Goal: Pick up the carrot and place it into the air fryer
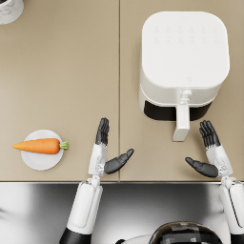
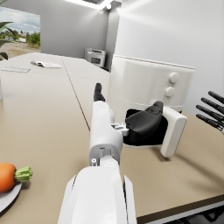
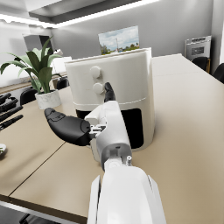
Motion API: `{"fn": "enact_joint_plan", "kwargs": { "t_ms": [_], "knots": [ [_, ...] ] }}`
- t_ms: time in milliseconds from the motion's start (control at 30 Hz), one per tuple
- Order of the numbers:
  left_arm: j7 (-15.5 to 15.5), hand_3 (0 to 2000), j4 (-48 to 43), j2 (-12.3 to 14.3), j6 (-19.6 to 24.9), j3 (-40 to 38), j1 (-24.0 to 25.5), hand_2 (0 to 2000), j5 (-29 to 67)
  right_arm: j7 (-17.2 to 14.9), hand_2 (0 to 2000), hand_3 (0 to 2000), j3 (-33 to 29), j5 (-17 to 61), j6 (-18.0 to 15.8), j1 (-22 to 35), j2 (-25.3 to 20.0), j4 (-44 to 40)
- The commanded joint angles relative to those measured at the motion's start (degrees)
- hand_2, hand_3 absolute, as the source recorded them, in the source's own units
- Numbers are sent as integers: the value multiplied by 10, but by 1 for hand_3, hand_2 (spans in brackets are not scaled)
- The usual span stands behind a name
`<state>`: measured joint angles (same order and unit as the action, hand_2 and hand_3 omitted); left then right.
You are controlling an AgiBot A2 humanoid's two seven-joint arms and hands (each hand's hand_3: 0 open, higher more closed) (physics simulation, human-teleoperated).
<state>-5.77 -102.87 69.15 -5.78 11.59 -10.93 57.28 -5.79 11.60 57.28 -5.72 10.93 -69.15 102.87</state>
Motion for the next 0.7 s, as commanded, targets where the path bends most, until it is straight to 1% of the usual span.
{"fn": "enact_joint_plan", "kwargs": {
  "t_ms": [33, 567, 600, 633, 700],
  "knots": [
    [0, 0, 0, 0, 0, 0, 0, 0, 0, 0, 0, 0, 0, 0, 0, 0, 0, 0],
    [0, 0, 0, 0, 0, 0, 0, 0, 0, 0, 0, 0, 0, 0, 0, 0, 0, 0],
    [0, 0, 9, 1, 0, 17, -1, 0, 0, 0, 0, 0, 17, 0, 0, 1, -1, -9],
    [16, 0, -2, 2, 16, 2, -2, 0, 0, 16, 0, 0, 12, 0, 16, 8, -6, 1],
    [36, 0, -28, 4, 36, -30, 4, 0, 0, 37, 0, 0, 5, 0, 36, 26, -21, 8]
  ]
}}
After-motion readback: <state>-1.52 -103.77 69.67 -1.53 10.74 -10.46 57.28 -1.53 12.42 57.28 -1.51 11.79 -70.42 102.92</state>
